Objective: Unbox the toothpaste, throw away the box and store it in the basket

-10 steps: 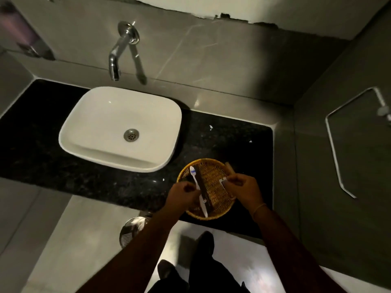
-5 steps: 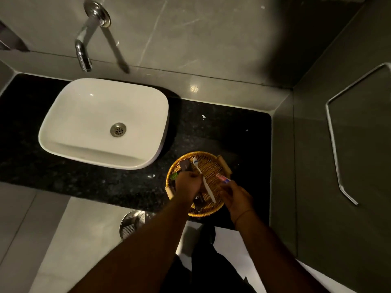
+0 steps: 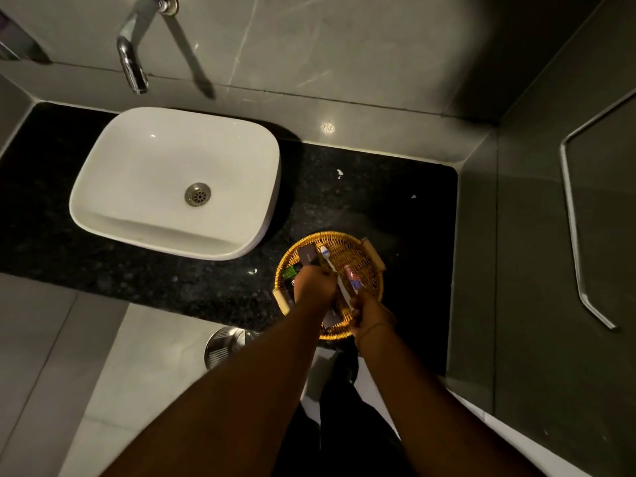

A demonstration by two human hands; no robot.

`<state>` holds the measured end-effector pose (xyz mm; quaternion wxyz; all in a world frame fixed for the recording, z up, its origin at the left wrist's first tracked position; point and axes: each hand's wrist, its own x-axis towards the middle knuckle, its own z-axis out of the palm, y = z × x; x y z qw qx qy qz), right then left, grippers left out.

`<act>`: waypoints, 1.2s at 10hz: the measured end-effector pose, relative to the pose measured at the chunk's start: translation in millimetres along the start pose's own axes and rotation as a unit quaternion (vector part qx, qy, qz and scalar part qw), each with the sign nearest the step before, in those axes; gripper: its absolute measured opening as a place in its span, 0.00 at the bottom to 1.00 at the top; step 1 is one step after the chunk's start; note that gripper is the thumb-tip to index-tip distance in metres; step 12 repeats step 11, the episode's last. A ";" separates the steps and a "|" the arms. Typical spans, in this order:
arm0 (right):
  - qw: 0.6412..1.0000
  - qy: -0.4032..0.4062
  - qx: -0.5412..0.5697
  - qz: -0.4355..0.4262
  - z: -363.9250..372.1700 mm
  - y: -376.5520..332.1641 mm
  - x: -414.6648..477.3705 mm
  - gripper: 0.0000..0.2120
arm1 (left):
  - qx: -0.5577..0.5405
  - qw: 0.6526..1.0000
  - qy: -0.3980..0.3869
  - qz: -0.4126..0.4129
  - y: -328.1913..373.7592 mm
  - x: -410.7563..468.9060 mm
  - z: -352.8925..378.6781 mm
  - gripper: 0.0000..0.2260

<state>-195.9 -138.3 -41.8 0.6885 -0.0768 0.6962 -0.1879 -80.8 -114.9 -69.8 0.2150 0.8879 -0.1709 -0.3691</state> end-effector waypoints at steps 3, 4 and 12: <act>1.000 0.018 -0.002 0.009 1.5 5.3 7.7 0.11 | 0.022 0.999 0.011 0.022 7.9 -8.2 -1.8 0.14; 0.999 0.037 -0.031 -0.014 4.8 1.9 7.0 0.13 | 0.030 0.997 0.066 0.042 9.9 -17.5 -6.3 0.15; 0.530 0.030 -0.652 -0.542 52.8 9.5 -62.1 0.37 | 0.212 0.934 0.220 0.184 -86.9 -72.2 -115.6 0.34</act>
